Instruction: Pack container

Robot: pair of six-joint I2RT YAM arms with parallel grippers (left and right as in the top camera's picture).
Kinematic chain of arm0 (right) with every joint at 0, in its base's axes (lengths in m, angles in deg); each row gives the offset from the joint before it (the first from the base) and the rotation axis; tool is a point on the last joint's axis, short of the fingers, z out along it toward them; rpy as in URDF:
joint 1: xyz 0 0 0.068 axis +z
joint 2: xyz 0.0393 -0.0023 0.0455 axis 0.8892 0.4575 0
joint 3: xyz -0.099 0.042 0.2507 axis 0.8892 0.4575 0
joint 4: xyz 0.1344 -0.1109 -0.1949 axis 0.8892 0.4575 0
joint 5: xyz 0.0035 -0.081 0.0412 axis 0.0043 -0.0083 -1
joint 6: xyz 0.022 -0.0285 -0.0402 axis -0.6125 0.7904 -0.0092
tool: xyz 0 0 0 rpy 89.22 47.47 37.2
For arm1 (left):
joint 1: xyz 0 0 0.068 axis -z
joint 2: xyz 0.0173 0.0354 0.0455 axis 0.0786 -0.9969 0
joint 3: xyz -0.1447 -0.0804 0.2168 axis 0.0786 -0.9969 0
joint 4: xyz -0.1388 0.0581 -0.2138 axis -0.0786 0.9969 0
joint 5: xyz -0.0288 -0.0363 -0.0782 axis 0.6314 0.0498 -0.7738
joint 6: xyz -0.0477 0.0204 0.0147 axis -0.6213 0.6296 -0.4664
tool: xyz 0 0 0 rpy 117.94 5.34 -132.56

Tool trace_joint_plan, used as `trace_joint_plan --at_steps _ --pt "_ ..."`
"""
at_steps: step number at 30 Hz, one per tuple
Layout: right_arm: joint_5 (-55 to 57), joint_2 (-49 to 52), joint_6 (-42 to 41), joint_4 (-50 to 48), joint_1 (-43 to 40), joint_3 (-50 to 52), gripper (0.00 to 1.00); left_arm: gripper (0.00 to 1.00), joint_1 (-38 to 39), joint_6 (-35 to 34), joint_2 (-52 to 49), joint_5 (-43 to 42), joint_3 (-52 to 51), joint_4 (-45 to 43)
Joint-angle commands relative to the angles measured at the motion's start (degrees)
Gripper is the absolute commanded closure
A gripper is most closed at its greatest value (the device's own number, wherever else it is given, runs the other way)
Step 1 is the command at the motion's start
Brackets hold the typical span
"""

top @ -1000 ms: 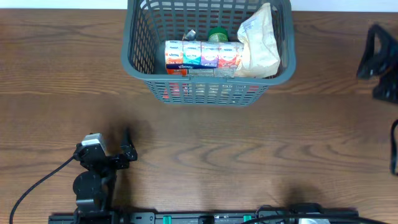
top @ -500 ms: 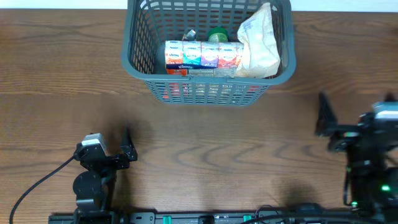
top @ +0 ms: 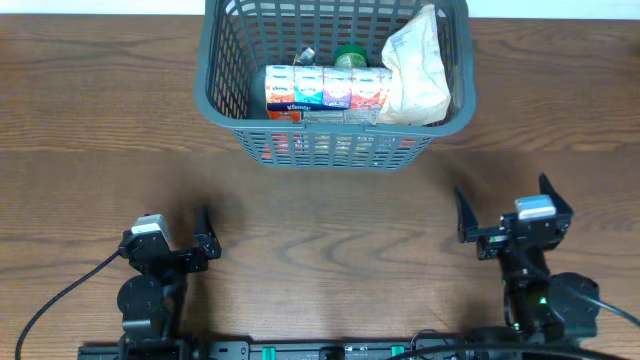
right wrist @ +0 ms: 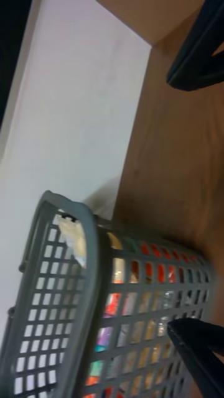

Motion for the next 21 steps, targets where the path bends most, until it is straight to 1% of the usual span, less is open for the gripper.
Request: trace_joint_plan --at_steps 1,4,8,17,21 --pt "-1.0 -2.9 0.5 -2.1 0.5 4.1 0.01 0.01 0.2 0.1 0.4 0.2 -0.9 2.0" --pt "-0.3 -4.6 -1.7 -3.6 0.4 7.0 0.01 0.01 0.2 0.1 0.4 0.2 -0.9 2.0" --pt "3.0 -5.4 -7.1 -3.7 0.4 9.5 0.01 0.01 0.2 0.1 0.4 0.2 -0.9 2.0" --pt "3.0 -5.5 -9.3 -5.1 0.4 13.0 0.01 0.01 0.2 0.1 0.4 0.2 -0.9 2.0" --pt "2.9 -7.0 -10.0 -5.1 0.4 14.8 0.01 0.01 0.2 0.1 0.4 0.2 -0.9 2.0"
